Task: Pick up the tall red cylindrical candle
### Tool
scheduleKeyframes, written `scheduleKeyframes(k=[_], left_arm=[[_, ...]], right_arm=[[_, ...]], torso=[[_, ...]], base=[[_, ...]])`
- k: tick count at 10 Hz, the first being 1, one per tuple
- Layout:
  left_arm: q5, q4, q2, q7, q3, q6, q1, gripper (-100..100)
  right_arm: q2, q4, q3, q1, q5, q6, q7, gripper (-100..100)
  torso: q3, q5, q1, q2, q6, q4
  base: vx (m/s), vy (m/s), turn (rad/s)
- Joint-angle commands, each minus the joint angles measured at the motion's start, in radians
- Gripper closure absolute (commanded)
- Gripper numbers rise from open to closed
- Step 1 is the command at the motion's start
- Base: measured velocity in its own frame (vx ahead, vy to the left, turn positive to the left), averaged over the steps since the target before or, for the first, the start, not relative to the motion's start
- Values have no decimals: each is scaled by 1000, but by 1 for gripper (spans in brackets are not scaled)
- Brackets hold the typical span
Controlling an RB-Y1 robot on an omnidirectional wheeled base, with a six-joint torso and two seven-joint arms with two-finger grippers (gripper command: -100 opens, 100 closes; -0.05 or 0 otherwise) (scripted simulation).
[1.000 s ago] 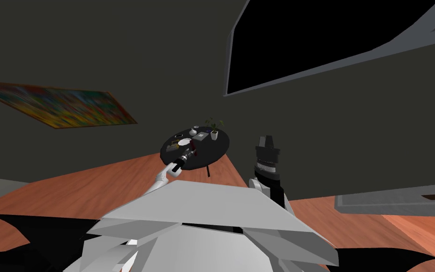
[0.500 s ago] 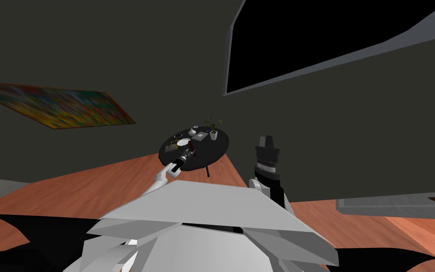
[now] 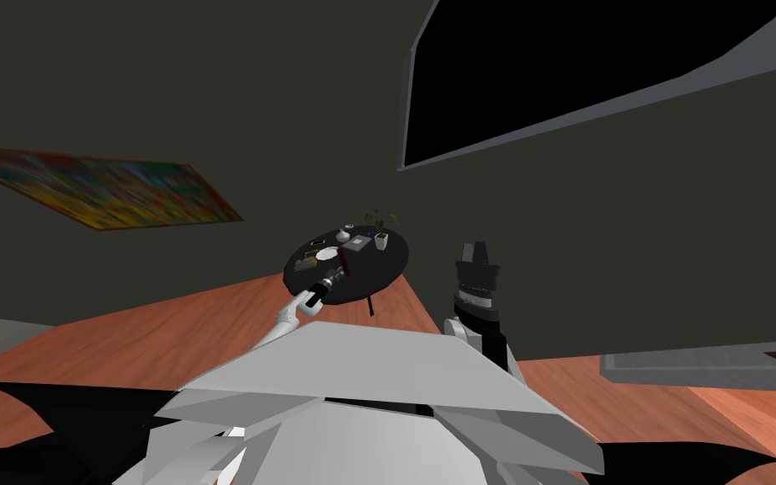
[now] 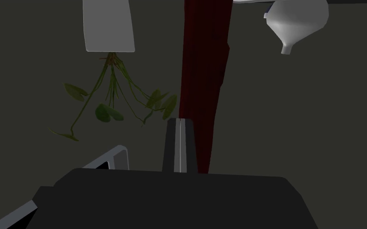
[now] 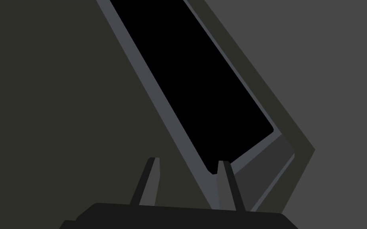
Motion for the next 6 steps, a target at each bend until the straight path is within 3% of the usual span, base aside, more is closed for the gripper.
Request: scheduleKeyframes(k=[1, 2, 6], left_arm=[[0, 0, 0, 0, 0, 0, 0, 0], [0, 28, -1, -4, 12, 1, -18, -100], [-1, 97, -3, -15, 43, 5, -62, -100]], right_arm=[[0, 0, 0, 0, 0, 0, 0, 0], [0, 0, 0, 0, 0, 0, 0, 0], [0, 0, 0, 0, 0, 0, 0, 0]], torso=[[0, 0, 0, 0, 0, 0], [0, 0, 0, 0, 0, 0], [1, 0, 2, 1, 0, 0]], base=[[0, 0, 0], [-11, 9, -122], [-20, 27, -104]])
